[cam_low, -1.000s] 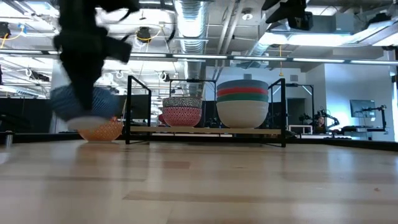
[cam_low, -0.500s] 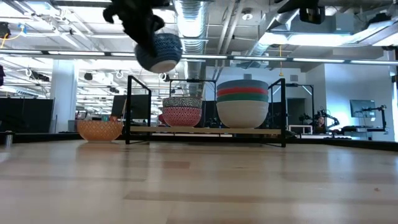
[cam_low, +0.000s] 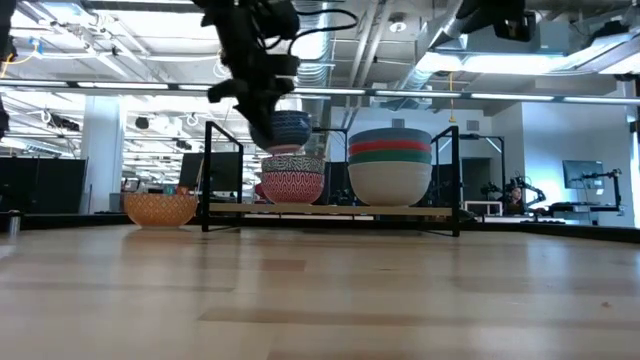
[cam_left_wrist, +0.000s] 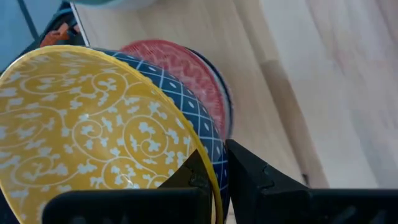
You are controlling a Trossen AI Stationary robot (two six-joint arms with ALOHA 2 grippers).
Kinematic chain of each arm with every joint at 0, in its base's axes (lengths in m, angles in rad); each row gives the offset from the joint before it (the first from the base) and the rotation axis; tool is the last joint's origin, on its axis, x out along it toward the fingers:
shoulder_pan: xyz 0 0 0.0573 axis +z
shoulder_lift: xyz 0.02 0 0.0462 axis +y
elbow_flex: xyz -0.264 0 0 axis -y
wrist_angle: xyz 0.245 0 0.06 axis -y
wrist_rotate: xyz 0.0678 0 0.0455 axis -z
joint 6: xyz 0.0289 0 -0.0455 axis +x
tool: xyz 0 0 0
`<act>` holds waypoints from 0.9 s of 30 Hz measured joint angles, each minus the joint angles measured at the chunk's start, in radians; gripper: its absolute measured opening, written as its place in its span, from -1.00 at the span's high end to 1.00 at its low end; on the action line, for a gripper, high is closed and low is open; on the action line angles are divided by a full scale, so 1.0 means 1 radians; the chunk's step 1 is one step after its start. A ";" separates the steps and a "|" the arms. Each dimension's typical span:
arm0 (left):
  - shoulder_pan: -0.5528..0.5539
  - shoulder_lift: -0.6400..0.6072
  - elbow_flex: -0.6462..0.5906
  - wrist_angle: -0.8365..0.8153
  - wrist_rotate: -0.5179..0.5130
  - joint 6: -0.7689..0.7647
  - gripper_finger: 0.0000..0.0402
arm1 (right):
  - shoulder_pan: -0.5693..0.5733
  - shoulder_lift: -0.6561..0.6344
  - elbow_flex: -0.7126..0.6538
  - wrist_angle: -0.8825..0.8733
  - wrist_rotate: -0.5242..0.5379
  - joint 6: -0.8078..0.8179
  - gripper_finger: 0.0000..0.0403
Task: Place and stack bowls onto a shelf
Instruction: Stack the small yellow bowl on the small red bowl on the shelf
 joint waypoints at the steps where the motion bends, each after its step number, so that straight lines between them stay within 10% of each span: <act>1: 0.004 0.020 0.022 -0.005 0.005 0.016 0.93 | -0.006 0.000 0.000 -0.009 0.000 -0.006 0.36; 27: 0.007 0.172 0.220 -0.198 0.077 0.030 0.73 | -0.022 0.000 0.000 -0.070 -0.002 -0.021 0.36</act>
